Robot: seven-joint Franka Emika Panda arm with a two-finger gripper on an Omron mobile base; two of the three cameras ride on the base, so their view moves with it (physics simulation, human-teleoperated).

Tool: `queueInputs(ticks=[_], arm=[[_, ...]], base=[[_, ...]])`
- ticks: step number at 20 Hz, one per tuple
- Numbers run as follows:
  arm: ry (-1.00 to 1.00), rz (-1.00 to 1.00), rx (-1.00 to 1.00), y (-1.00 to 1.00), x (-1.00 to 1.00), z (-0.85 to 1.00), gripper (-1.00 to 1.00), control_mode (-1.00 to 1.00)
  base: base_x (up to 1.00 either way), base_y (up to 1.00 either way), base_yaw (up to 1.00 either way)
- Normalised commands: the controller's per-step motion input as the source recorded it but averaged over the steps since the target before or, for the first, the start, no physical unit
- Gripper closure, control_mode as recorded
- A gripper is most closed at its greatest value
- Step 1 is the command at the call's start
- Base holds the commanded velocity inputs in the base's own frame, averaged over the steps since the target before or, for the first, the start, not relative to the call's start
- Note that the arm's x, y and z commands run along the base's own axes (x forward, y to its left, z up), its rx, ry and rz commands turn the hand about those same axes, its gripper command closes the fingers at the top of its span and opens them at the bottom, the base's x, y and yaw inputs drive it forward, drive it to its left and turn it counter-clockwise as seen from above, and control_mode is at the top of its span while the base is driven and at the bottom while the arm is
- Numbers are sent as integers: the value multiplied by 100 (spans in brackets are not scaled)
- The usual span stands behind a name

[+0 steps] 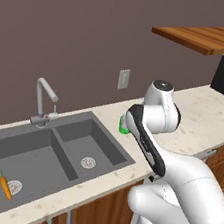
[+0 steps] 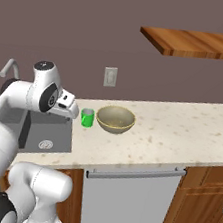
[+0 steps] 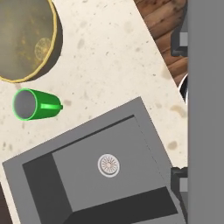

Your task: Clear the mugs and bowl far away from the sink.

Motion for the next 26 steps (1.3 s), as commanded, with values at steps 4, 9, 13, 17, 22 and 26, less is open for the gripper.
queueInputs(ticks=[4, 9, 13, 17, 22, 26], arm=[[-6, -1, 0, 0, 18, -2, -100, -100], [-3, -3, 0, -2, 15, -7, -100, -100], [0, -4, 0, -2, 15, -16, -100, -100], [0, -4, 0, -2, 17, -16, -100, -100], [0, -4, 0, -2, 23, -20, -100, -100], [0, -2, 0, 0, 24, -26, -100, -100]], base=[[0, 0, 0], [0, 0, 0], [0, 0, 0], [0, 0, 0], [0, 0, 0], [0, 0, 0]])
